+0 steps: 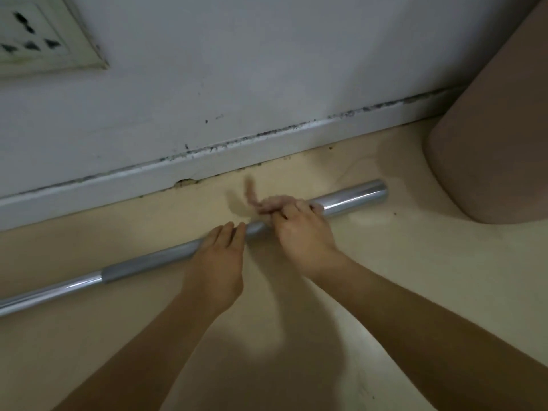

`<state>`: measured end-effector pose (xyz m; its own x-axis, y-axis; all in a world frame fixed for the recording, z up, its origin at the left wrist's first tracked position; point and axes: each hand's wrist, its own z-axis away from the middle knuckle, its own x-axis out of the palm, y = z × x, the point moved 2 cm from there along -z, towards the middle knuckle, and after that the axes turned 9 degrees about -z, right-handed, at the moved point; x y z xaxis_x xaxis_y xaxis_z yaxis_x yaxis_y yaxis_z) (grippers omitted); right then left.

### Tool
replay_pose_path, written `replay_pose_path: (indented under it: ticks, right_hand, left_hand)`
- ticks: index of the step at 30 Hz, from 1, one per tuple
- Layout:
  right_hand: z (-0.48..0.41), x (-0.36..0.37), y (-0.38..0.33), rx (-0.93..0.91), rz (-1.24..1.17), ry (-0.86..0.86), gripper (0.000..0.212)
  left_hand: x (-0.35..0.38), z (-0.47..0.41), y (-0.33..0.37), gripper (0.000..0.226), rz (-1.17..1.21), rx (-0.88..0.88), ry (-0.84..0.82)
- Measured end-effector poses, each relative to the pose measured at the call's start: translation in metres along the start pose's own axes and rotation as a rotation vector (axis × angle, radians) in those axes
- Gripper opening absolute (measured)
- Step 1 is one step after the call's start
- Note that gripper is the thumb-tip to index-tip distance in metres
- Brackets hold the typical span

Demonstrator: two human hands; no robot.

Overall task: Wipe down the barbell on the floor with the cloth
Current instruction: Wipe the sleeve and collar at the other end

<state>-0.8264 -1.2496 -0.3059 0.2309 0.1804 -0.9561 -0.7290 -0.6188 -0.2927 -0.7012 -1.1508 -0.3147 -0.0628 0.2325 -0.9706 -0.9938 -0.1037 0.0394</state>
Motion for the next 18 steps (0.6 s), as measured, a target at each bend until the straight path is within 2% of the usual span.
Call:
replay_pose_path:
  ticks: [2,4,7,11,14,17,18]
  right_hand:
    - [-0.011,0.000,-0.001,-0.066,0.208,-0.066,0.031]
    - [-0.026,-0.003,0.005,-0.129,0.300,-0.211,0.028]
    - [-0.038,-0.002,-0.001,-0.113,0.464,-0.334,0.035]
    - [0.005,0.015,-0.003,-0.116,0.507,-0.261,0.045]
    - [0.028,0.018,0.008,-0.162,0.493,-0.245,0.043]
    - [0.009,0.012,0.000,-0.124,0.391,-0.188,0.039]
    - [-0.007,0.011,-0.003,-0.116,0.411,-0.236,0.037]
  left_hand:
    - [-0.004,-0.001,0.002,0.078,-0.029,0.002,-0.013]
    - [-0.002,-0.002,0.001,0.078,-0.077,0.007,-0.034]
    - [0.001,-0.004,0.001,0.076,-0.097,-0.017,-0.033]
    - [0.001,-0.008,0.001,0.072,-0.106,-0.034,-0.043]
    - [0.002,-0.009,0.003,0.073,-0.127,-0.036,-0.038]
    - [0.004,-0.009,0.003,0.072,-0.138,-0.043,-0.059]
    - [0.004,-0.010,0.002,0.071,-0.133,-0.036,-0.055]
